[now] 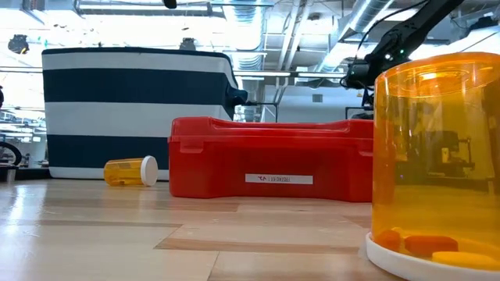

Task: Pick & place medical supplies in basket/bin
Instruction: Put the bottom left orange pill bottle into the blue bin, then put the bottom orange pill bottle into the blue bin

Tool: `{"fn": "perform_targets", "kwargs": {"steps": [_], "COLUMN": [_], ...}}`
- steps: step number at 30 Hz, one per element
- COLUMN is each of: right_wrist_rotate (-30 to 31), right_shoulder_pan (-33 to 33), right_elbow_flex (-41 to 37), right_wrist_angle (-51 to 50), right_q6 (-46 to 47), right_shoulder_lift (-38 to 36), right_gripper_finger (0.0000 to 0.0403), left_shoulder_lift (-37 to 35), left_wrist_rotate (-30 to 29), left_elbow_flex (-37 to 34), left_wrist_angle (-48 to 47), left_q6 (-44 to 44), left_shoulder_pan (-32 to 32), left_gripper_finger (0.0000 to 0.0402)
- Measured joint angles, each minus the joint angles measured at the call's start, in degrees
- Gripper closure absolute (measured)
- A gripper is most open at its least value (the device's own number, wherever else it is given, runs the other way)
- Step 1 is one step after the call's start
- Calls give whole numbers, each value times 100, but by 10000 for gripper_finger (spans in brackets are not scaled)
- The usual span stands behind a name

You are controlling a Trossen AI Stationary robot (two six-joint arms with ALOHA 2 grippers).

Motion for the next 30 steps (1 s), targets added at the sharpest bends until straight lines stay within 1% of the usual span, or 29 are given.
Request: {"fn": "perform_targets", "kwargs": {"steps": [7, 16, 19, 26, 30], "right_wrist_rotate": [-277, -228, -110, 15, 87], "right_shoulder_pan": [-1, -1, 3, 21, 51], "right_elbow_flex": [0, 0, 0, 0, 0], "right_wrist_angle": [-164, -162, -219, -234, -253], "right_q6": [100, 155, 235, 243, 243], "right_shoulder_lift": [434, 680, 680, 682, 682], "right_gripper_finger": [226, 224, 212, 168, 158], "left_shoulder_lift": [2, 2, 2, 2, 2], "left_wrist_rotate": [0, 0, 0, 0, 0], "left_elbow_flex": [0, 0, 0, 0, 0], "left_wrist_angle": [35, 33, 33, 29, 26], "left_q6": [0, -13, -13, -10, -7], "left_shoulder_pan": [0, 0, 0, 0, 0], "left_gripper_finger": [190, 190, 190, 190, 190]}}
